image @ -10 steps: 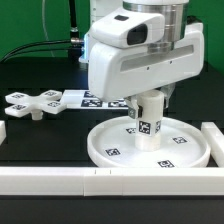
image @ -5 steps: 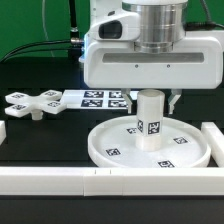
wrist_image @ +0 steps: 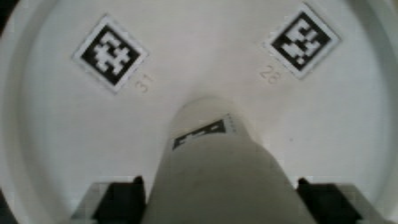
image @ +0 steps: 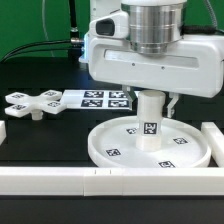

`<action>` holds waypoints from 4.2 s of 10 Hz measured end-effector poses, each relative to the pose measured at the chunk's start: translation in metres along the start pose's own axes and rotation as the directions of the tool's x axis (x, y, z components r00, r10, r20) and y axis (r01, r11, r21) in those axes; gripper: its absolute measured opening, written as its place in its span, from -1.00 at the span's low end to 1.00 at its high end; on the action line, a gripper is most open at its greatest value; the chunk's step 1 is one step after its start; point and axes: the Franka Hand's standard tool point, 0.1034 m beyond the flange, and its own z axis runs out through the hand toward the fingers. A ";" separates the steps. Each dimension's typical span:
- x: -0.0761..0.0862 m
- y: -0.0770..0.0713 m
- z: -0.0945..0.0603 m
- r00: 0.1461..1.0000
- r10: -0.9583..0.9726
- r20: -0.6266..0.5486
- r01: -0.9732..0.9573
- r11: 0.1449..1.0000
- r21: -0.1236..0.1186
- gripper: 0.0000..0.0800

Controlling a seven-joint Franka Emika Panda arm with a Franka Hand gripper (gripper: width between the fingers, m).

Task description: Assemble round table

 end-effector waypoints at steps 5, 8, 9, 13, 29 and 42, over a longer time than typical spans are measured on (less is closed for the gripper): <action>0.002 -0.003 0.000 0.858 0.513 0.028 -0.514 0.856 0.058 0.02; 0.003 -0.003 0.000 0.753 0.656 0.051 -0.658 0.751 0.061 0.02; 0.003 -0.003 -0.001 0.717 0.695 0.057 -0.697 0.714 0.063 0.02; 0.004 -0.003 0.000 0.305 0.939 0.157 -0.950 0.290 0.112 0.02; -0.024 -0.013 -0.005 1.000 0.004 0.002 -0.004 0.995 0.099 0.62; -0.017 0.104 -0.015 0.789 -0.613 -0.019 0.614 0.790 0.003 0.62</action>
Offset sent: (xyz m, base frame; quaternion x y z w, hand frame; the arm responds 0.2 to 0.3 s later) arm -0.0104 0.0073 -0.0064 0.0498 -0.0148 0.3041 0.9512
